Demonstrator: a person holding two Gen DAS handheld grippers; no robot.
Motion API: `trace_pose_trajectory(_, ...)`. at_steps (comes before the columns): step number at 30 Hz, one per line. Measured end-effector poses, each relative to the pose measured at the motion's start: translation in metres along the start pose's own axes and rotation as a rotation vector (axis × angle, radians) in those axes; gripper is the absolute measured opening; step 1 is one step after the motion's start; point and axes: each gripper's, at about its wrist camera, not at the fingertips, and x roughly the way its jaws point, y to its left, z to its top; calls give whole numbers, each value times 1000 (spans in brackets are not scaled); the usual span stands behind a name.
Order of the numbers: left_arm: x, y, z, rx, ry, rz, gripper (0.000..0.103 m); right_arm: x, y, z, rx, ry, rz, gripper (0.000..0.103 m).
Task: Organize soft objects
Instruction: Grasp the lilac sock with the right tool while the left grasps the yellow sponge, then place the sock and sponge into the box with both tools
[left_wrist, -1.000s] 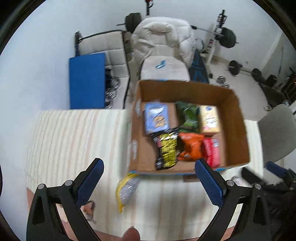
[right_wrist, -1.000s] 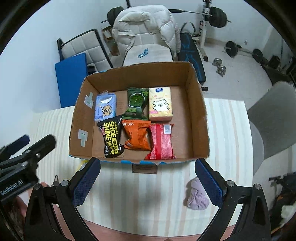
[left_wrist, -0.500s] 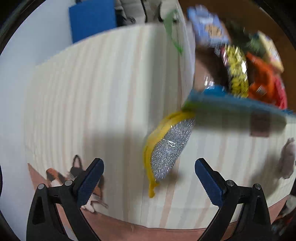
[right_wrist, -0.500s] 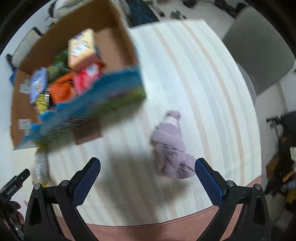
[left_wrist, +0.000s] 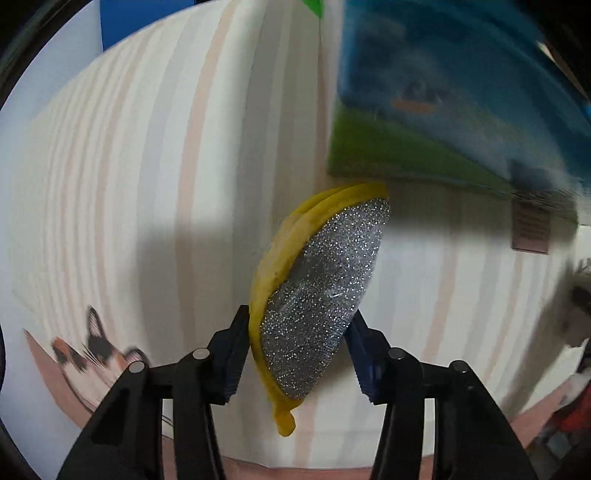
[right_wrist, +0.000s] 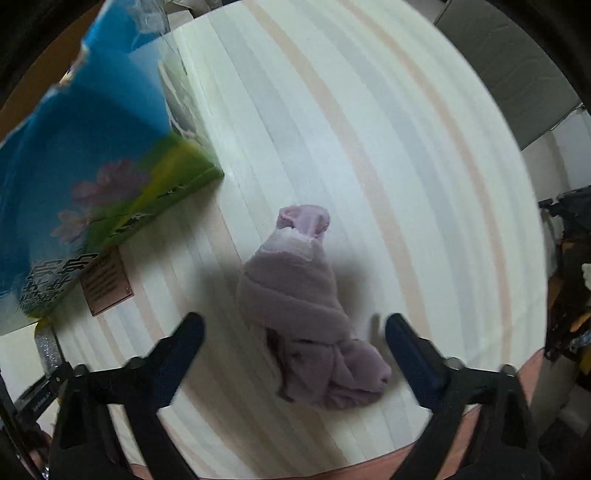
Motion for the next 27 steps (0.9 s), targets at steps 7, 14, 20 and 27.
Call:
trace_pose_trajectory(7,6,0,-28,-104,36,-108,44,6,8,-20,-45,30,27,39)
trace_pose_trajectory(14,-15,-8,-58,-138,15,-177,43,-5,34,-61,-145,58,104,36)
trace_pose_trajectory(20,-88,-35,-68,-85,-95,-262,43,-50,57,-89,-226,40,212,36)
trace_pose_trajectory(27,-185,-59,-16,-26,-240,-308,43,-144,77,-77,-303,-76,315,36)
